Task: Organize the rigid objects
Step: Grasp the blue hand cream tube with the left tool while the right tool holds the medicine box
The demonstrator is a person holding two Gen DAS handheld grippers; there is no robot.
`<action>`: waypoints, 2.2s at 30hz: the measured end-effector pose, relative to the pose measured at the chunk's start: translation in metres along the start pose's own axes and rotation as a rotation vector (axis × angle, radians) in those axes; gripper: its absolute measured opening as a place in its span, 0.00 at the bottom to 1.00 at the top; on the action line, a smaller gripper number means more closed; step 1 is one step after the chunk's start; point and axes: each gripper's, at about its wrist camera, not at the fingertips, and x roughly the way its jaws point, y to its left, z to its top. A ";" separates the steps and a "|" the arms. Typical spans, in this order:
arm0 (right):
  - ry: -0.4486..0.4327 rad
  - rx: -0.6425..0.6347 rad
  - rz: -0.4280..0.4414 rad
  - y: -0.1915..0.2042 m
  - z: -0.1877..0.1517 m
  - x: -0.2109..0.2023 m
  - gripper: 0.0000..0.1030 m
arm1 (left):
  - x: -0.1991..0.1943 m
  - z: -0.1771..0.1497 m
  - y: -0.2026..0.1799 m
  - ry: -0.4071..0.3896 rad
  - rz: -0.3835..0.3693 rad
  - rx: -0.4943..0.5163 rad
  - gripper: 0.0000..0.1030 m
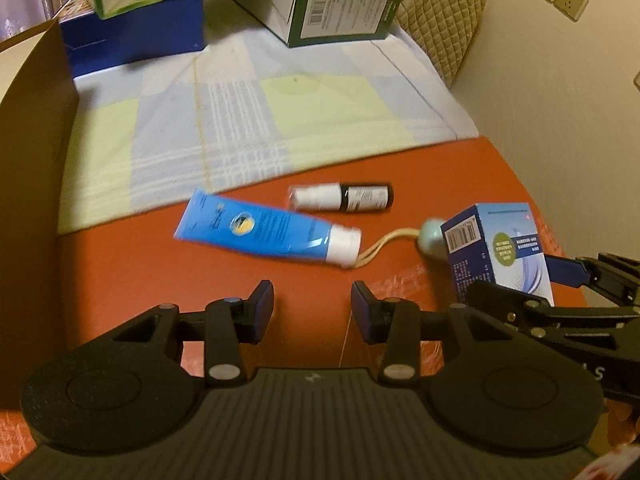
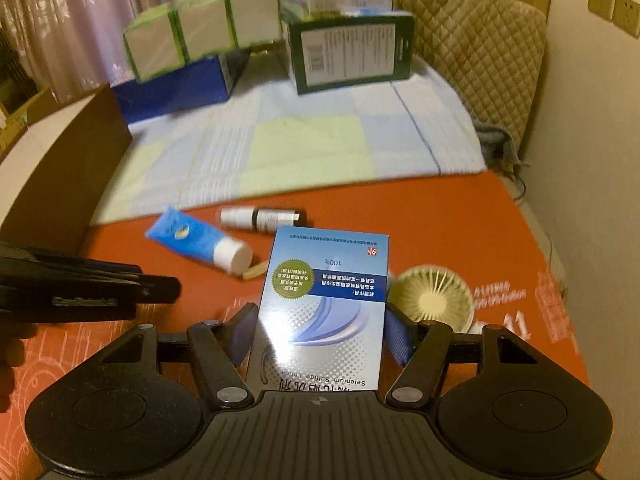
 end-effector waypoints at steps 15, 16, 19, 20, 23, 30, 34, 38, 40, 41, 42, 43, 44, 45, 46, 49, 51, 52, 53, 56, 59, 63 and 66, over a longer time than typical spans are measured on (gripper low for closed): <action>-0.028 -0.010 0.002 -0.027 0.045 0.030 0.61 | 0.052 0.043 -0.016 0.006 0.093 -0.021 0.37; -0.029 -0.010 0.004 -0.028 0.046 0.031 0.61 | 0.055 0.044 -0.016 0.007 0.103 -0.015 0.37; -0.026 -0.011 0.011 -0.030 0.049 0.034 0.61 | 0.062 0.045 -0.016 0.020 0.139 0.004 0.37; -0.024 -0.011 0.013 -0.030 0.050 0.036 0.61 | 0.063 0.044 -0.016 0.025 0.145 0.004 0.37; -0.018 -0.011 0.021 -0.031 0.051 0.039 0.61 | 0.063 0.040 -0.012 0.039 0.155 0.012 0.37; -0.007 -0.019 0.054 -0.028 0.051 0.042 0.61 | 0.045 0.022 0.008 0.034 0.161 -0.021 0.37; 0.002 -0.029 0.076 -0.024 0.047 0.040 0.61 | 0.032 0.009 0.024 0.024 0.178 -0.034 0.37; 0.009 -0.045 0.112 -0.017 0.041 0.036 0.61 | 0.021 0.000 0.039 0.025 0.191 -0.061 0.37; 0.016 -0.067 0.140 -0.010 0.037 0.034 0.61 | 0.016 -0.004 0.045 0.027 0.194 -0.075 0.37; 0.021 -0.079 0.154 -0.005 0.034 0.033 0.61 | 0.014 -0.005 0.048 0.029 0.195 -0.085 0.37; 0.029 -0.087 0.166 -0.002 0.031 0.034 0.61 | 0.012 -0.007 0.050 0.032 0.195 -0.094 0.38; 0.036 -0.096 0.177 0.002 0.029 0.034 0.61 | 0.010 -0.009 0.052 0.034 0.194 -0.103 0.39; 0.043 -0.110 0.192 0.008 0.026 0.035 0.61 | 0.009 -0.011 0.055 0.037 0.194 -0.112 0.39; 0.050 -0.124 0.204 0.012 0.025 0.037 0.61 | 0.009 -0.012 0.057 0.043 0.194 -0.119 0.41; 0.058 -0.139 0.216 0.016 0.023 0.038 0.61 | 0.009 -0.015 0.060 0.057 0.192 -0.131 0.42; 0.084 -0.170 0.234 0.026 0.016 0.045 0.61 | 0.007 -0.024 0.066 0.063 0.173 -0.160 0.39; 0.094 -0.184 0.240 0.031 0.012 0.048 0.61 | 0.005 -0.028 0.065 0.058 0.169 -0.139 0.38; 0.100 -0.191 0.240 0.033 0.009 0.050 0.61 | 0.004 -0.030 0.065 0.053 0.168 -0.133 0.37; 0.108 -0.198 0.242 0.035 0.007 0.052 0.61 | 0.002 -0.032 0.064 0.050 0.166 -0.127 0.36; 0.125 -0.218 0.241 0.040 -0.001 0.058 0.61 | -0.002 -0.038 0.064 0.046 0.151 -0.112 0.31; 0.130 -0.236 0.232 0.044 -0.009 0.061 0.61 | -0.006 -0.046 0.062 0.043 0.149 -0.084 0.29; 0.118 -0.266 0.227 0.051 -0.015 0.060 0.61 | -0.015 -0.058 0.062 0.045 0.146 -0.068 0.29; 0.120 -0.278 0.230 0.057 -0.021 0.056 0.61 | -0.022 -0.069 0.063 0.046 0.142 -0.060 0.29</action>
